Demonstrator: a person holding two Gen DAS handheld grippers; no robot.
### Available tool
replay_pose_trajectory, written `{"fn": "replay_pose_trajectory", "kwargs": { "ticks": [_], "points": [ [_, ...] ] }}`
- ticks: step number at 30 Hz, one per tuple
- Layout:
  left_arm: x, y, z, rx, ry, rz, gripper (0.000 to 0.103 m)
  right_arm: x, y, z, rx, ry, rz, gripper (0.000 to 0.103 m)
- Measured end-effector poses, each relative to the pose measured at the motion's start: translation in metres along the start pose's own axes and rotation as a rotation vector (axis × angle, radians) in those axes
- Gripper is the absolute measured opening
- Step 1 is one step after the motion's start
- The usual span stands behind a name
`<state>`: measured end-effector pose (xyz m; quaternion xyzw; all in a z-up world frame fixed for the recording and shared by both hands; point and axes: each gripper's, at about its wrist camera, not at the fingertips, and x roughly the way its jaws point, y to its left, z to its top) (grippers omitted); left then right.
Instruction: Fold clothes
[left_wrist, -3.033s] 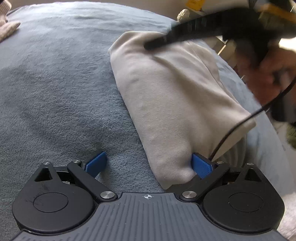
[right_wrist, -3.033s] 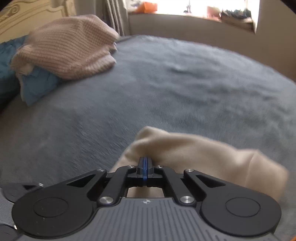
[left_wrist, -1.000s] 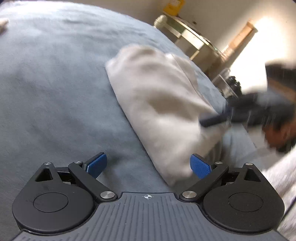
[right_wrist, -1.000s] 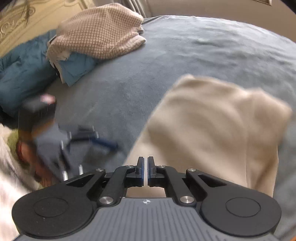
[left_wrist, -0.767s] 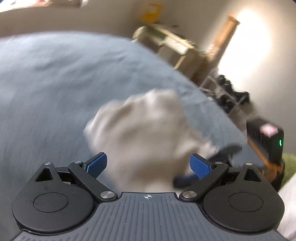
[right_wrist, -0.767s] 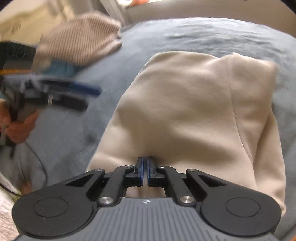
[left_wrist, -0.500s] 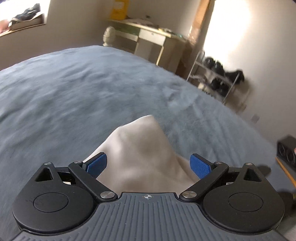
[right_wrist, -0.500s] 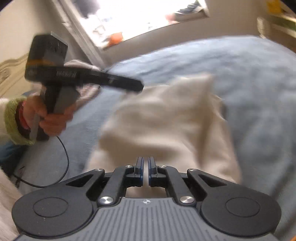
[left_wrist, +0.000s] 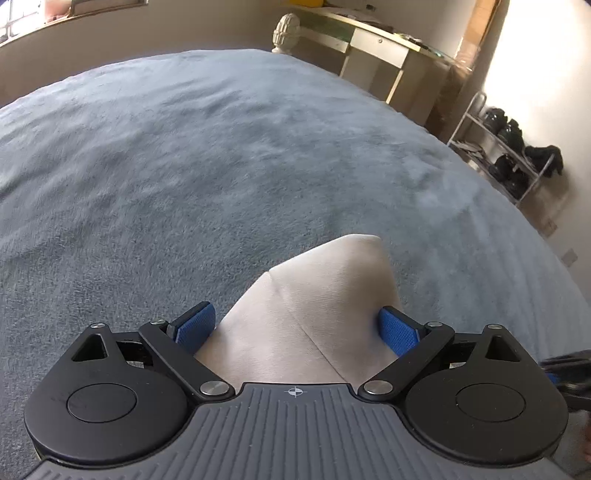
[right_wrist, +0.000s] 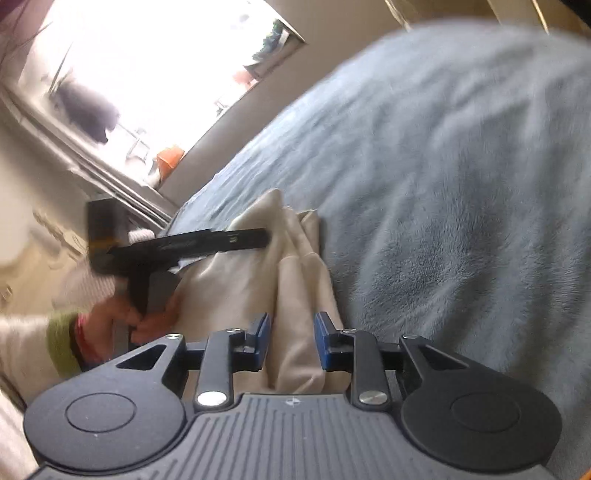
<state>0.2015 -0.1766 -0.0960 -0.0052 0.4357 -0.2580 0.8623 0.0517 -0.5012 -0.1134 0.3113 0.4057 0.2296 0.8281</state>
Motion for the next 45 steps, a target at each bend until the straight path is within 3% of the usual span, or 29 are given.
{"fn": "replay_pose_trajectory", "kwargs": {
  "ticks": [5, 8, 13, 15, 19, 21, 27, 29, 33, 37, 45],
  "points": [
    [-0.041, 0.017, 0.000, -0.017, -0.008, 0.017, 0.095, 0.035, -0.010, 0.020, 0.032, 0.079, 0.059, 0.042],
    [-0.079, 0.041, -0.011, -0.051, -0.010, 0.070, 0.095, 0.047, -0.010, 0.027, 0.050, 0.121, 0.109, 0.045],
    [-0.125, 0.085, -0.053, -0.234, 0.039, 0.093, 0.096, 0.062, -0.010, 0.035, 0.103, 0.167, 0.159, 0.050],
    [-0.131, 0.097, -0.074, -0.317, 0.061, 0.097, 0.096, 0.069, -0.008, 0.040, 0.111, 0.170, 0.168, 0.057],
    [-0.134, 0.103, -0.104, -0.407, 0.047, 0.084, 0.096, 0.080, -0.001, 0.055, 0.105, 0.160, 0.147, 0.057],
    [-0.132, 0.104, -0.112, -0.440, 0.033, 0.059, 0.096, 0.083, 0.004, 0.063, 0.093, 0.173, 0.168, 0.058],
    [-0.113, 0.101, -0.109, -0.484, 0.018, -0.007, 0.098, 0.104, 0.020, 0.072, 0.056, 0.238, 0.086, 0.059],
    [-0.108, 0.101, -0.106, -0.496, 0.006, -0.019, 0.098, 0.105, 0.027, 0.072, 0.028, 0.238, 0.081, 0.056],
    [-0.103, 0.101, -0.104, -0.525, 0.003, -0.033, 0.098, 0.107, 0.040, 0.073, -0.027, 0.236, 0.071, 0.022],
    [-0.101, 0.102, -0.102, -0.542, 0.005, -0.037, 0.098, 0.105, 0.048, 0.075, -0.082, 0.214, 0.063, 0.021],
    [-0.093, 0.099, -0.094, -0.543, 0.005, -0.046, 0.099, 0.110, 0.047, 0.081, -0.073, 0.166, 0.140, 0.020]
  ]
}}
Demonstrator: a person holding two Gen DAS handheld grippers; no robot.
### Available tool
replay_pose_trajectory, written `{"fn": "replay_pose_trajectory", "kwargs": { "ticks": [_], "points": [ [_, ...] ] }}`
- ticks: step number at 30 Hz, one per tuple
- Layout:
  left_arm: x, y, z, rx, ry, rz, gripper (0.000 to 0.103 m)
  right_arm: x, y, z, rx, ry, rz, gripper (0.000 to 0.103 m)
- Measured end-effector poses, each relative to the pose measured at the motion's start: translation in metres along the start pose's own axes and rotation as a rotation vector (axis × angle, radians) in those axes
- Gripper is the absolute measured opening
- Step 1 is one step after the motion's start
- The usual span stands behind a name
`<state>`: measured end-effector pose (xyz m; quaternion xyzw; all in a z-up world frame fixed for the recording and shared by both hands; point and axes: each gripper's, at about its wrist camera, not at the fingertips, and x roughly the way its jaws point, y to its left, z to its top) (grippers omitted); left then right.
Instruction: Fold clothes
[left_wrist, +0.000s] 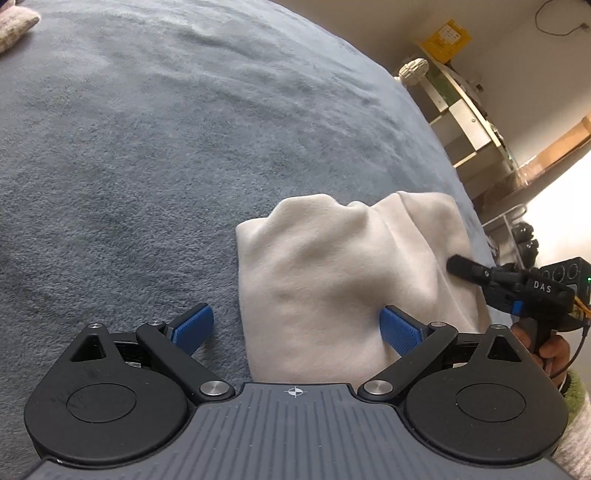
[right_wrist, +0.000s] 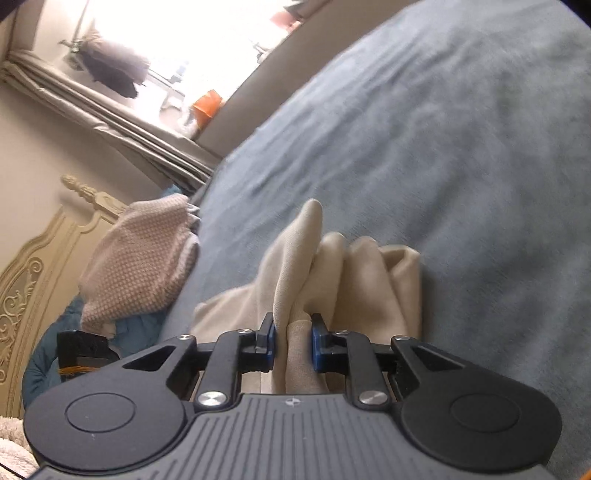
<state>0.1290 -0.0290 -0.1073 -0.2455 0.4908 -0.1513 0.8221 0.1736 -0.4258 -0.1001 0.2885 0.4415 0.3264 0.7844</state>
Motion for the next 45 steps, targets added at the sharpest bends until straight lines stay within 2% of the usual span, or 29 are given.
{"fn": "replay_pose_trajectory", "kwargs": {
  "ticks": [3, 8, 13, 18, 20, 24, 29, 32, 35, 38, 40, 41, 43, 44, 45],
  "points": [
    [0.004, -0.003, 0.001, 0.007, 0.006, -0.003, 0.099, -0.001, -0.013, -0.003, 0.038, -0.022, 0.002, 0.019],
    [0.011, -0.008, 0.002, 0.020, 0.016, -0.008, 0.099, -0.015, -0.049, -0.028, 0.166, -0.088, 0.034, 0.018],
    [0.017, -0.015, 0.004, 0.039, 0.023, -0.012, 0.099, -0.020, -0.057, -0.042, 0.212, -0.150, 0.059, 0.018],
    [0.021, -0.018, 0.004, 0.065, 0.015, -0.006, 0.100, -0.023, -0.066, -0.050, 0.246, -0.170, 0.075, 0.018],
    [0.020, -0.017, 0.004, 0.062, 0.016, -0.005, 0.100, -0.021, -0.070, -0.048, 0.282, -0.153, 0.077, 0.023],
    [0.014, -0.016, 0.004, 0.056, 0.011, -0.003, 0.098, -0.050, -0.058, -0.047, 0.269, -0.171, 0.014, 0.041],
    [0.003, -0.018, 0.005, 0.066, -0.010, -0.002, 0.097, -0.105, -0.049, -0.074, 0.291, -0.209, -0.074, 0.042],
    [-0.005, -0.022, 0.005, 0.090, -0.038, -0.001, 0.096, -0.115, -0.036, -0.092, 0.271, -0.184, -0.118, 0.042],
    [-0.019, -0.036, 0.003, 0.154, -0.102, 0.020, 0.095, -0.115, -0.017, -0.103, 0.237, -0.181, -0.142, 0.038],
    [-0.033, -0.059, -0.003, 0.297, -0.148, 0.026, 0.091, -0.112, 0.012, -0.104, 0.120, -0.187, -0.114, 0.033],
    [-0.040, -0.076, -0.014, 0.410, -0.162, 0.019, 0.089, -0.099, 0.026, -0.104, 0.032, -0.150, -0.122, 0.025],
    [-0.042, -0.083, -0.023, 0.459, -0.162, 0.004, 0.089, -0.092, 0.033, -0.104, -0.012, -0.129, -0.128, 0.025],
    [-0.042, -0.094, -0.043, 0.529, -0.155, -0.032, 0.089, -0.073, 0.039, -0.107, -0.086, -0.074, -0.187, 0.023],
    [-0.038, -0.095, -0.051, 0.542, -0.145, -0.032, 0.089, -0.061, 0.039, -0.110, -0.122, -0.031, -0.246, 0.021],
    [-0.034, -0.096, -0.059, 0.555, -0.134, -0.033, 0.089, -0.050, 0.036, -0.113, -0.147, 0.017, -0.324, 0.013]
  ]
}}
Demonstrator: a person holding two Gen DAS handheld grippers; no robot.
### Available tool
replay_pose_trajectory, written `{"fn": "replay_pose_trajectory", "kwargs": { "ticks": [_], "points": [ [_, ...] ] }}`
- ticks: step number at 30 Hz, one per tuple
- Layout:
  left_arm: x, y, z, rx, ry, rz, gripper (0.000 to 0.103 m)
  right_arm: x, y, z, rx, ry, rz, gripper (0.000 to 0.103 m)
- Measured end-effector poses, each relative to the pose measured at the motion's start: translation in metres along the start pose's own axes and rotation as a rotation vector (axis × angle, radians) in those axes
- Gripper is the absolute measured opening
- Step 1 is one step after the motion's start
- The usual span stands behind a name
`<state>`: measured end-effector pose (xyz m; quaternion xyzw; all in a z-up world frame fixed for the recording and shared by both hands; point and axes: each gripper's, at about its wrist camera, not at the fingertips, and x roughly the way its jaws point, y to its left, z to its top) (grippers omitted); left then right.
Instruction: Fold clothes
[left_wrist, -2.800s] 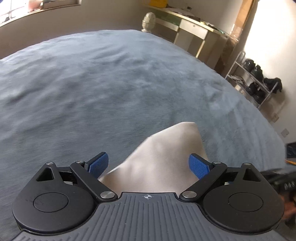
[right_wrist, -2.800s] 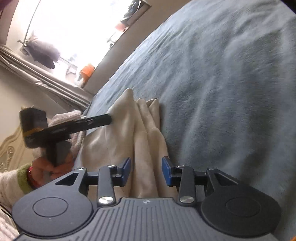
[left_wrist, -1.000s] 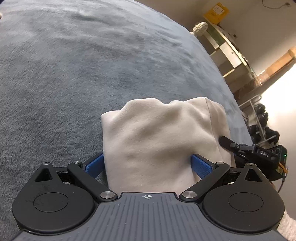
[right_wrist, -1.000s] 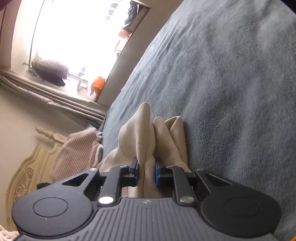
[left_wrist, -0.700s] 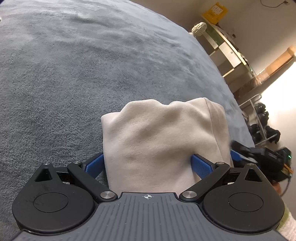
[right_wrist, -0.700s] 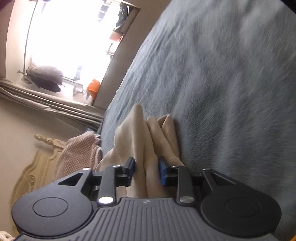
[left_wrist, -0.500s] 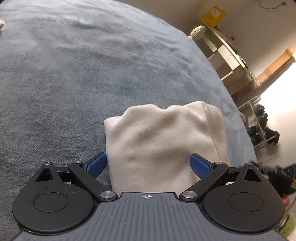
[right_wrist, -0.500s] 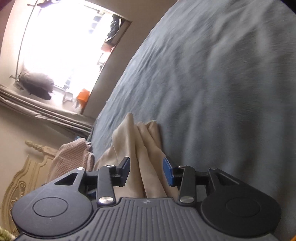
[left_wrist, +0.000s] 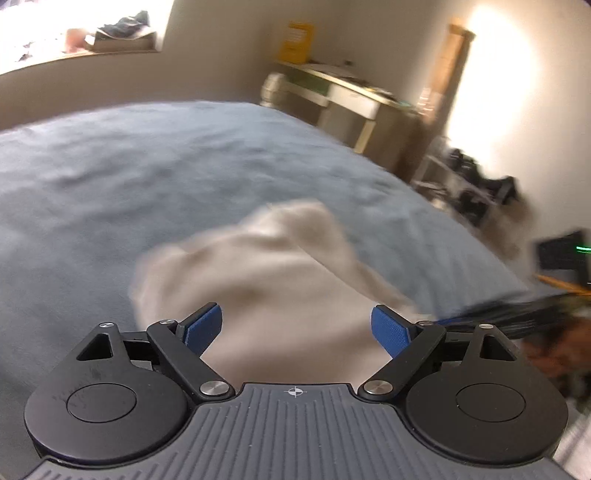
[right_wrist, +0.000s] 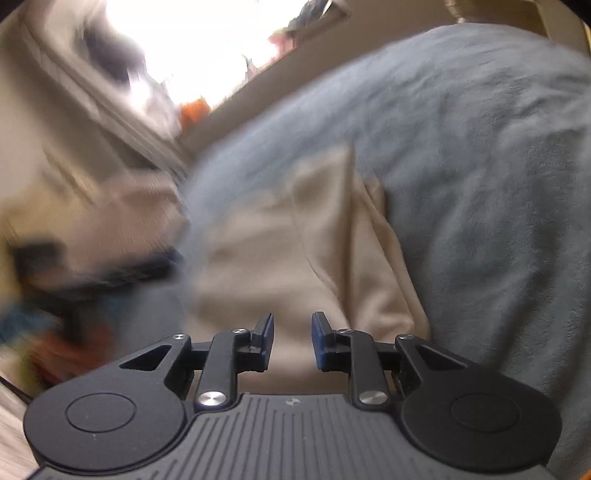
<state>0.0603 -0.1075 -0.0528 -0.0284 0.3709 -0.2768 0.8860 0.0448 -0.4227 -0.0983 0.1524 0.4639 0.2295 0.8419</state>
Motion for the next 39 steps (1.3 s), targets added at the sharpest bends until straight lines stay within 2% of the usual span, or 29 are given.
{"fn": "replay_pose_trajectory", "kwargs": {
  "ticks": [2, 3, 5, 10, 15, 17, 19, 20, 22, 26, 31, 32, 39],
  "points": [
    [0.006, -0.010, -0.013, 0.026, 0.019, -0.009, 0.086, 0.007, 0.008, -0.001, -0.055, 0.037, -0.079, 0.010],
    [0.010, -0.015, -0.020, 0.039, 0.029, -0.013, 0.082, 0.007, 0.015, 0.002, -0.084, 0.039, -0.098, 0.011],
    [0.016, -0.025, -0.033, 0.064, 0.048, -0.022, 0.082, 0.001, 0.031, 0.009, -0.137, 0.035, -0.113, 0.011],
    [0.020, -0.019, -0.038, 0.007, 0.045, -0.045, 0.083, -0.006, 0.060, 0.044, -0.225, -0.091, -0.102, 0.011],
    [0.022, -0.017, -0.039, -0.029, 0.041, -0.055, 0.084, 0.033, 0.067, 0.085, -0.156, -0.200, -0.097, 0.011],
    [0.021, -0.016, -0.040, -0.039, 0.037, -0.064, 0.084, 0.059, 0.061, 0.091, -0.177, -0.197, -0.175, 0.011],
    [0.018, -0.013, -0.041, -0.053, 0.032, -0.077, 0.084, 0.088, 0.041, 0.093, -0.109, -0.096, -0.257, 0.010],
    [0.017, -0.011, -0.041, -0.062, 0.032, -0.086, 0.084, 0.095, 0.031, 0.091, -0.046, -0.070, -0.256, 0.009],
    [0.011, -0.003, -0.037, -0.092, 0.038, -0.114, 0.084, 0.088, 0.025, 0.091, 0.023, -0.090, -0.231, 0.010],
    [-0.010, 0.028, -0.021, -0.174, -0.042, -0.153, 0.084, 0.069, 0.044, 0.098, -0.020, -0.125, -0.201, 0.012],
    [-0.011, 0.084, 0.014, -0.286, -0.132, -0.095, 0.084, 0.061, 0.071, 0.099, -0.097, -0.134, -0.126, 0.012],
    [-0.005, 0.098, 0.020, -0.324, -0.131, -0.111, 0.085, 0.063, 0.074, 0.097, -0.101, -0.125, -0.114, 0.012],
    [0.077, 0.205, 0.055, -0.778, 0.050, -0.511, 0.087, 0.081, 0.071, 0.086, -0.051, -0.074, -0.110, 0.012]
  ]
}}
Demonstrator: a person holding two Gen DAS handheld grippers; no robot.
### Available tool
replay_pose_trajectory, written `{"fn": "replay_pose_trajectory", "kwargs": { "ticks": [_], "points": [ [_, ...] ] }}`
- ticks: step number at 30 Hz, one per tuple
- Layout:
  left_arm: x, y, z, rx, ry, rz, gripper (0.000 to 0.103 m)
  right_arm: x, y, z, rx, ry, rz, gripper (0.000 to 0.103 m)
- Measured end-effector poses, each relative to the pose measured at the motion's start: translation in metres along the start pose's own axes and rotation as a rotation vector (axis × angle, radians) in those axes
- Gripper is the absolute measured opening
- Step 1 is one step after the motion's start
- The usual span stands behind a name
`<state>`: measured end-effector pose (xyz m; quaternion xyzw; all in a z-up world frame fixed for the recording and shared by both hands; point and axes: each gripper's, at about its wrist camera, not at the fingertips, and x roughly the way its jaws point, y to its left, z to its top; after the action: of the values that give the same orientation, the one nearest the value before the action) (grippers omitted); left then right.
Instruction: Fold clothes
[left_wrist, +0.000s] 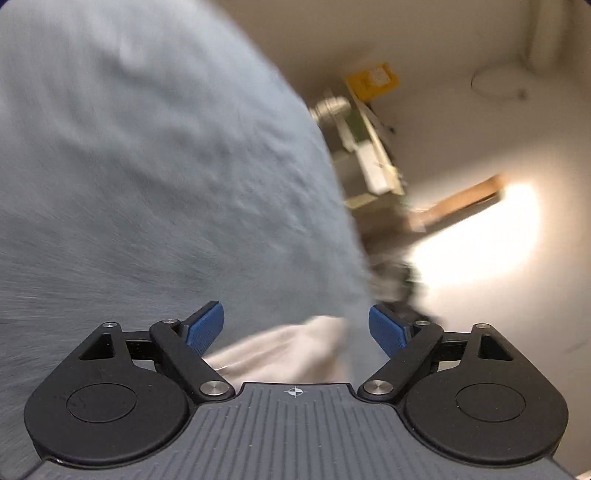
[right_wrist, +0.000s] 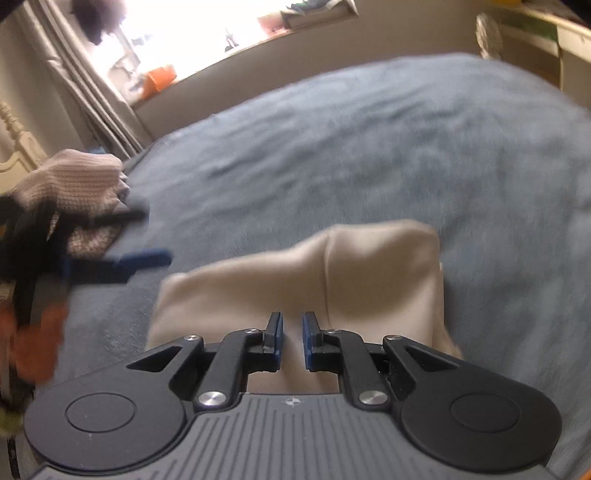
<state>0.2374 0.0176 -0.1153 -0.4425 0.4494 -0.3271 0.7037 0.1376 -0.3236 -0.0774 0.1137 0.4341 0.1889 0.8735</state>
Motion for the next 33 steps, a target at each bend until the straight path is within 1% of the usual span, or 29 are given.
{"fn": "replay_pose_trajectory", "kwargs": {
  "ticks": [1, 3, 8, 9, 11, 13, 16, 18, 20, 22, 24, 26, 28, 29, 30, 33],
  "points": [
    [0.005, 0.009, 0.013, -0.058, 0.027, -0.041, 0.087, 0.002, -0.001, -0.002, 0.009, 0.007, -0.002, 0.012],
    [0.016, 0.018, 0.024, -0.111, 0.075, -0.082, 0.087, 0.006, -0.002, -0.004, 0.019, 0.016, -0.008, 0.012],
    [0.040, 0.031, 0.019, -0.140, 0.206, -0.071, 0.087, 0.009, -0.003, -0.005, 0.023, 0.022, -0.028, 0.012],
    [0.040, 0.034, 0.015, -0.141, 0.223, -0.082, 0.087, 0.009, -0.004, -0.005, 0.023, 0.022, -0.033, 0.012],
    [0.035, 0.041, 0.005, -0.149, 0.225, -0.127, 0.087, 0.010, -0.004, -0.006, 0.025, 0.017, -0.046, 0.012],
    [0.025, 0.049, -0.002, -0.155, 0.185, -0.148, 0.087, 0.010, -0.005, -0.008, 0.030, 0.012, -0.055, 0.011],
    [0.010, 0.062, -0.009, -0.217, 0.149, -0.185, 0.087, 0.005, 0.008, -0.004, -0.003, -0.001, -0.070, 0.013],
    [0.000, 0.062, -0.010, -0.207, 0.110, -0.163, 0.087, 0.001, 0.023, 0.003, -0.057, -0.020, -0.040, 0.013],
    [-0.009, 0.054, -0.011, -0.165, 0.063, -0.129, 0.087, 0.004, 0.039, 0.010, -0.117, -0.040, -0.010, 0.013],
    [-0.015, 0.035, -0.017, -0.077, 0.022, -0.079, 0.087, 0.012, 0.049, 0.015, -0.169, -0.050, 0.005, 0.012],
    [-0.018, 0.014, -0.025, 0.027, 0.001, -0.012, 0.087, 0.028, 0.049, 0.018, -0.165, -0.027, 0.036, 0.012],
    [-0.016, 0.001, -0.034, 0.102, -0.006, 0.055, 0.086, 0.042, 0.048, 0.019, -0.158, -0.003, 0.060, 0.012],
    [-0.017, -0.007, -0.043, 0.153, -0.018, 0.109, 0.086, 0.049, 0.042, 0.017, -0.176, -0.021, -0.020, 0.010],
    [-0.018, -0.009, -0.047, 0.169, -0.026, 0.132, 0.086, 0.050, 0.036, 0.017, -0.174, -0.045, -0.082, 0.010],
    [-0.020, -0.010, -0.049, 0.179, -0.036, 0.155, 0.086, 0.045, 0.027, 0.019, -0.129, -0.063, -0.086, 0.010],
    [-0.029, -0.009, -0.055, 0.215, -0.065, 0.217, 0.085, 0.029, -0.001, 0.027, 0.036, -0.104, -0.043, 0.011]
  ]
}}
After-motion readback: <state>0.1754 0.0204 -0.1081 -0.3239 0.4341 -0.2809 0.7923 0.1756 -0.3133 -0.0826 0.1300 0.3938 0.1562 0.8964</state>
